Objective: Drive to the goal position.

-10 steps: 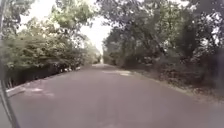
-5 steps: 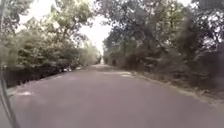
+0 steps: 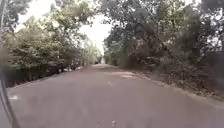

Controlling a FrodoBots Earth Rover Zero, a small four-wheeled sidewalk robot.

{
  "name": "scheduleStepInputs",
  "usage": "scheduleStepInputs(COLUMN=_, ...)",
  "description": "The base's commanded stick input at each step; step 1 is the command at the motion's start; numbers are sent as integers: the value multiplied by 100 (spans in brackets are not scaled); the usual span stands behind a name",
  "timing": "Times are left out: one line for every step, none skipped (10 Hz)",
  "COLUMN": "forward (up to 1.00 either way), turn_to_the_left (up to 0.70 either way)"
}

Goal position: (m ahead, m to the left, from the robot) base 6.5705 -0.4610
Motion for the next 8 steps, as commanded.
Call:
scheduleStepInputs(forward=70, turn_to_the_left=0)
scheduleStepInputs(forward=70, turn_to_the_left=0)
scheduleStepInputs(forward=70, turn_to_the_left=0)
scheduleStepInputs(forward=70, turn_to_the_left=0)
scheduleStepInputs(forward=70, turn_to_the_left=0)
scheduleStepInputs(forward=70, turn_to_the_left=0)
scheduleStepInputs(forward=70, turn_to_the_left=0)
scheduleStepInputs(forward=70, turn_to_the_left=0)
